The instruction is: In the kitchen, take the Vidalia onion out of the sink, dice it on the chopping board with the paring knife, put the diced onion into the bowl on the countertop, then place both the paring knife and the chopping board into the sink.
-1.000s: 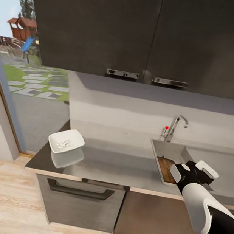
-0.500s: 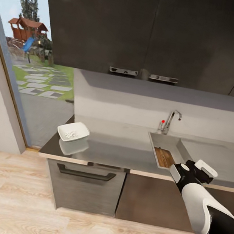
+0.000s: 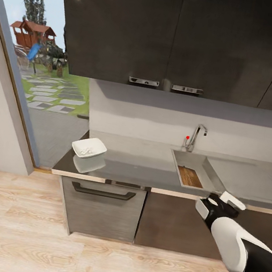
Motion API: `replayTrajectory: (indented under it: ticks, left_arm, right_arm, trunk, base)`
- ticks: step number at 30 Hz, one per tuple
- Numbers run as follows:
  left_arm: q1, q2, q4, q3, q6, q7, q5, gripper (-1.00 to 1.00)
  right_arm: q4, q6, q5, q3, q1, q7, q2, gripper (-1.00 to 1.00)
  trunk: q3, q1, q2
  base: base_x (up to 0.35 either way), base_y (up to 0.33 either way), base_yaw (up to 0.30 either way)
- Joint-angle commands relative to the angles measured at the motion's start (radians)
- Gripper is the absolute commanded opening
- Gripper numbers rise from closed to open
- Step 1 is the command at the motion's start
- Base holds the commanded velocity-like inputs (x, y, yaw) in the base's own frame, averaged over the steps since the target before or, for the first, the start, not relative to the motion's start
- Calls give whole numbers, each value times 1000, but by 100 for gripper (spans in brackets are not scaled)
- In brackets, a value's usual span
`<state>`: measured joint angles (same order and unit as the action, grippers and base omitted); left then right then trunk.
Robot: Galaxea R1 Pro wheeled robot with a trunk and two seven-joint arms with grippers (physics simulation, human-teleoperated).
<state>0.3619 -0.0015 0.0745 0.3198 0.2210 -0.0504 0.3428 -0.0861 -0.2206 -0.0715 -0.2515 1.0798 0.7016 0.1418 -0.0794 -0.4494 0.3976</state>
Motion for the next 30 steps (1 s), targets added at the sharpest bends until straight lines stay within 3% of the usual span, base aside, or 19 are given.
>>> replayTrajectory:
  ticks: [1,3,5,7,8,9,11,12,15,17,21,26,30]
  left_arm:
    - [2,1,3,8,6,-1,6,100]
    - [2,2,1,9,6,0,5,100]
    - [2,-1,-1,10,9,0,1,100]
    - [2,-3,-3,10,10,0,0,100]
    - [2,-3,-13,10,10,0,0,100]
    - [2,-3,-21,10,10,0,-1,100]
    - [2,-1,-36,10,11,0,-1,100]
    - [2,0,-40,10,11,0,-1,100]
    - [2,4,-42,11,29,0,-1,100]
    - [2,21,-37,10,50,0,2,100]
    - [2,38,-4,10,73,1,4,100]
    - [0,66,7,10,130,-4,7,100]
    - [-1,78,7,9,82,-6,7,100]
  right_arm:
    - [35,-10,-6,4,-5,-64,8,100]
    - [55,-10,-6,4,-54,-132,12,100]
    - [65,-16,-7,5,-181,-230,12,100]
    - [68,-27,-8,6,-255,-321,9,100]
    - [69,-63,-1,7,-375,-459,-10,100]
    - [69,-84,11,7,-417,-501,-25,100]
    - [70,-132,95,8,-534,-551,-70,100]
    - [71,-167,178,8,-610,-564,-93,100]
    - [72,-292,360,7,-772,-573,-134,100]
    - [72,-410,413,7,-911,-579,-166,100]
    - [70,-494,424,3,-995,-580,-190,100]
    - [66,-504,423,-7,-1008,-573,-198,100]
    - [66,-504,425,-7,-1009,-576,-198,100]
  trunk:
    - [-2,-1,2]
    - [-2,-1,2]
    - [-2,-1,2]
    - [-2,-1,2]
    - [-2,-1,2]
    - [-2,-1,2]
    - [-2,-1,2]
    - [-2,-1,2]
    - [-2,-1,2]
    - [-2,-1,2]
    - [-2,-1,2]
    - [-2,-1,2]
    - [-2,-1,2]
  base:
    - [-2,0,0]
    - [-1,0,0]
    - [0,0,0]
    - [0,0,0]
    - [0,0,0]
    - [0,0,0]
    - [0,0,0]
    - [0,0,0]
    - [0,0,0]
    - [0,0,0]
    - [0,0,0]
    - [0,0,0]
    - [0,0,0]
